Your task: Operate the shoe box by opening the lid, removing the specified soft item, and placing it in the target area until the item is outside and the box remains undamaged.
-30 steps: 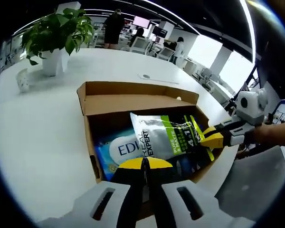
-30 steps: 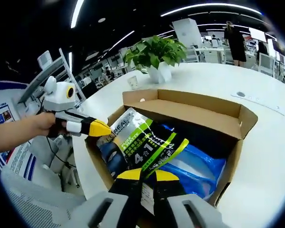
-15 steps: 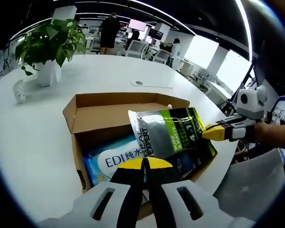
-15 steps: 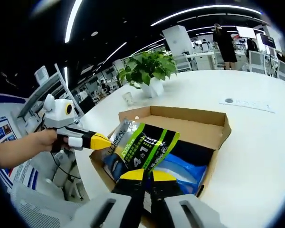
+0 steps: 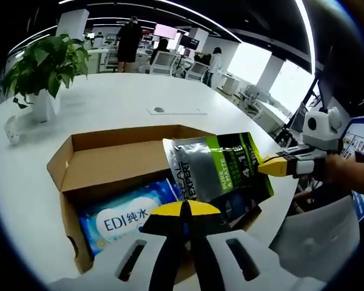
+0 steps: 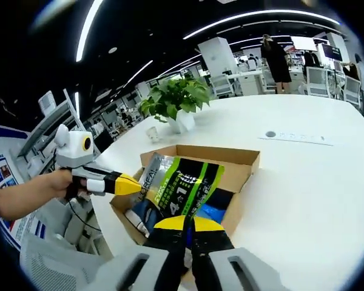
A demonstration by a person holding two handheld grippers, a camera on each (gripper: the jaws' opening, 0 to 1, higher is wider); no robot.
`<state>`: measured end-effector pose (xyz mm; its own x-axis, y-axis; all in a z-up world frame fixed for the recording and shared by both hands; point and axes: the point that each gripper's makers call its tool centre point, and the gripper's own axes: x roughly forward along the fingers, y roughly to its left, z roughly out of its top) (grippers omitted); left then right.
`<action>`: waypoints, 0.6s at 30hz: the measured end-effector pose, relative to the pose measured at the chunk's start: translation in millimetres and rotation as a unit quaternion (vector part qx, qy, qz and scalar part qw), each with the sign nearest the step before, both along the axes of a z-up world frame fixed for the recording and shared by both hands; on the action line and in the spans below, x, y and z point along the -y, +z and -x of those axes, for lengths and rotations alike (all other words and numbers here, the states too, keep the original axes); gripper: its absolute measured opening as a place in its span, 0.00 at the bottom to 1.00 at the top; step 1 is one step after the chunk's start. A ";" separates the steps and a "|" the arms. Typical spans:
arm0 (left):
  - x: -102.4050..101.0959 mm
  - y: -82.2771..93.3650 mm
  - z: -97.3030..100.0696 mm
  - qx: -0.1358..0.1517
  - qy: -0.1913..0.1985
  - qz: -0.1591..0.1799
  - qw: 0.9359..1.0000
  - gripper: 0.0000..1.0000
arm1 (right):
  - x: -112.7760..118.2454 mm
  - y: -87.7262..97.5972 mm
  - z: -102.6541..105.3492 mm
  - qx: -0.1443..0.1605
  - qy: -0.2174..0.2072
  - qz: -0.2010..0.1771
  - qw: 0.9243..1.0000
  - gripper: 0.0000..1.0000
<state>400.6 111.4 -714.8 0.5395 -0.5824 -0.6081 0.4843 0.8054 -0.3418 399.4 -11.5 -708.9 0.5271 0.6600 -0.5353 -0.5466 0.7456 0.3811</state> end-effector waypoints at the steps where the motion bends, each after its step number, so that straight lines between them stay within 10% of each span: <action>1: 3.2 0.3 0.1 0.000 -0.002 0.000 1.000 0.00 | 4.7 0.2 0.4 -0.001 -0.002 0.002 1.000 0.00; 18: 75.9 1.3 -5.7 -0.005 -0.034 -0.002 0.999 0.00 | 80.6 -1.8 -11.3 -0.005 -0.050 0.023 0.998 0.00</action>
<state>406.3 35.4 -713.6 0.4919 -0.6152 -0.6161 0.5346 0.7720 -0.3439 410.7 -92.1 -710.7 0.5830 0.5794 -0.5695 -0.4657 0.8127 0.3501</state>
